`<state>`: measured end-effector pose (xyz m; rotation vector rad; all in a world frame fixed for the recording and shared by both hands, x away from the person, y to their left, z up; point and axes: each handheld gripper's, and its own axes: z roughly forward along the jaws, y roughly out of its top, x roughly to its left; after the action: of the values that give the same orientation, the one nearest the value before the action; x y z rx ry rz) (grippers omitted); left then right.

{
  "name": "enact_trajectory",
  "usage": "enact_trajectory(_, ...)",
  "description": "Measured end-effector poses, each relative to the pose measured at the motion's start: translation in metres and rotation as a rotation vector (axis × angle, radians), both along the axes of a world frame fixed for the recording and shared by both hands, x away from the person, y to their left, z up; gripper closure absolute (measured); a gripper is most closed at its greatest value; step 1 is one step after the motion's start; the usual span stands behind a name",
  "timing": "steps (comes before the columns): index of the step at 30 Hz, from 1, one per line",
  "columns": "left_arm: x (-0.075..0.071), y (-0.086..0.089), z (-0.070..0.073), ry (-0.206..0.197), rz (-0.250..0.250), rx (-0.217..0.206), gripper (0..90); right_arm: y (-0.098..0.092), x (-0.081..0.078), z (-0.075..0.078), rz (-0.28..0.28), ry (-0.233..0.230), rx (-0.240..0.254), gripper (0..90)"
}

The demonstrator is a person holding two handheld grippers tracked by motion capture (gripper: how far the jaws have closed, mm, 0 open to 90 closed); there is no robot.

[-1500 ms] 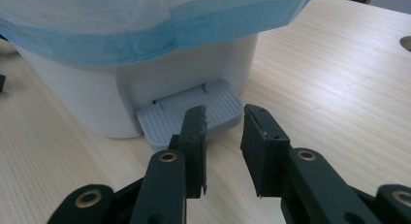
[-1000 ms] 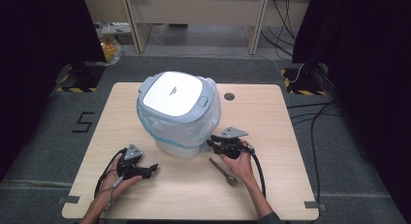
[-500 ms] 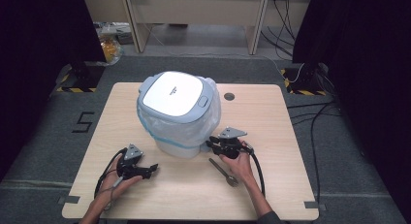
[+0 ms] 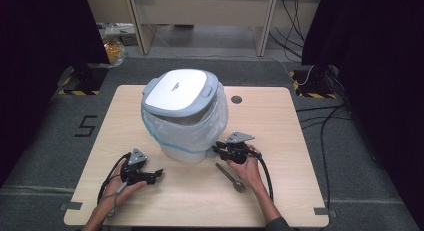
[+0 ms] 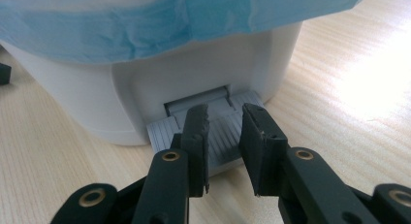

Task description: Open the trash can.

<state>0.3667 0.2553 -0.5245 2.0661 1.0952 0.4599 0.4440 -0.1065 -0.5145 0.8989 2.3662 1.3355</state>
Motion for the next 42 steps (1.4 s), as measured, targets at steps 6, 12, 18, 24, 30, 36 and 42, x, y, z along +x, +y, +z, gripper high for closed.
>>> enact_trajectory(6,0.0,0.0,0.0,0.001,-0.001,-0.001,15.5,0.004,0.003,-0.001,0.002,0.023,-0.058,72.1)
enact_trajectory(12,-0.001,-0.001,0.0,-0.001,-0.027,0.0,16.2,0.004,0.003,-0.001,0.001,0.029,-0.055,72.1)
enact_trajectory(18,-0.005,0.0,0.002,0.009,-0.047,-0.018,21.2,0.003,0.004,-0.001,0.004,0.039,-0.046,72.0)
enact_trajectory(24,-0.015,-0.021,0.008,-0.004,-0.12,-0.069,21.6,0.003,0.005,-0.001,0.01,0.035,-0.048,72.1)
enact_trajectory(30,-0.025,-0.052,0.012,-0.017,-0.227,-0.131,23.3,0.002,0.005,-0.001,0.013,0.04,-0.044,72.0)
enact_trajectory(36,-0.023,-0.087,0.01,-0.016,-0.314,-0.145,24.8,0.001,0.006,-0.001,0.025,0.044,-0.041,72.1)
enact_trajectory(42,-0.018,-0.111,0.008,-0.011,-0.347,-0.159,25.5,0.001,0.007,-0.001,0.028,0.044,-0.042,72.1)
